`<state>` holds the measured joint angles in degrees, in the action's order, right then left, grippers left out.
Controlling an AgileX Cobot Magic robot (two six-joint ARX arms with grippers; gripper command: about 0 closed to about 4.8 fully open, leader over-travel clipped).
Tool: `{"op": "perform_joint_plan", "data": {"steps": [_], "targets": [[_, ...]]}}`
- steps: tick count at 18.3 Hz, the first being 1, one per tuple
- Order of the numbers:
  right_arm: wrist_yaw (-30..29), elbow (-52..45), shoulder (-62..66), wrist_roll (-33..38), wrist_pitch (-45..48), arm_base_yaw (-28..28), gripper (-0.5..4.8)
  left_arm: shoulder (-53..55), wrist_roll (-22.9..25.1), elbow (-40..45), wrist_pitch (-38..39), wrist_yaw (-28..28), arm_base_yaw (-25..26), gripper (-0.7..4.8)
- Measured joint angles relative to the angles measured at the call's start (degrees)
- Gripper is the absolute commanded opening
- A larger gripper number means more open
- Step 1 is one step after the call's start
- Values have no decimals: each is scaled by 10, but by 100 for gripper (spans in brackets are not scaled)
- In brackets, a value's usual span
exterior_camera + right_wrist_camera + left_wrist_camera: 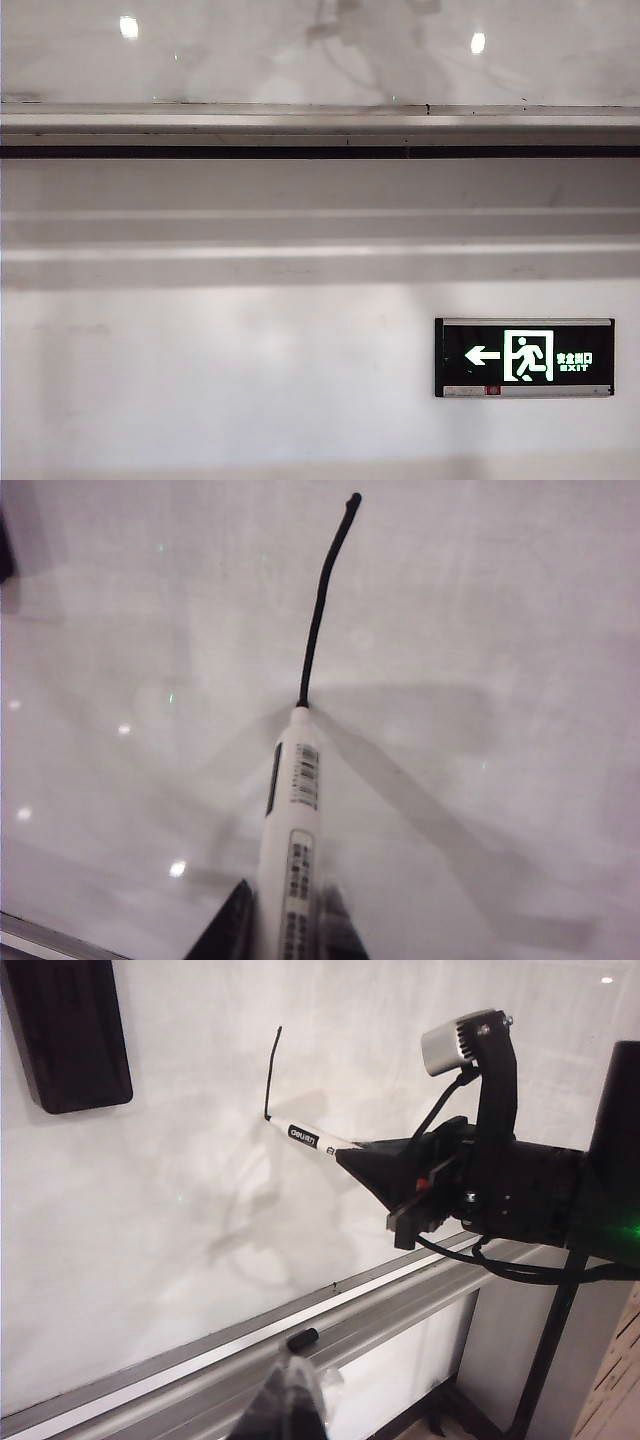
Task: Take a marker from the whiteboard tray, write "Hi!" on the whiteboard, and then put the marker back vertically into the whiteboard tray.
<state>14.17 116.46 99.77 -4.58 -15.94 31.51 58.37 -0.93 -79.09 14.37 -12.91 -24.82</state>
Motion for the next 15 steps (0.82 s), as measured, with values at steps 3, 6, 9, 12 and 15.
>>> {"op": "perform_joint_plan", "data": {"steps": [3,6,9,12,15], "targets": [[2,0,-19,0,0,0,-1,0,11,0,0,-61,0,-5],[1,0,-41,0,8,0,-1,0,13,0,0,-64,0,-5],[-25,1,-41,0,14,-1,-1,0,13,0,0,-64,0,-5],[-37,1,-31,-11,26,-1,-1,0,13,0,0,-62,0,-5],[-37,0,-20,-15,31,-1,-1,0,13,0,0,-62,0,-5]]}}
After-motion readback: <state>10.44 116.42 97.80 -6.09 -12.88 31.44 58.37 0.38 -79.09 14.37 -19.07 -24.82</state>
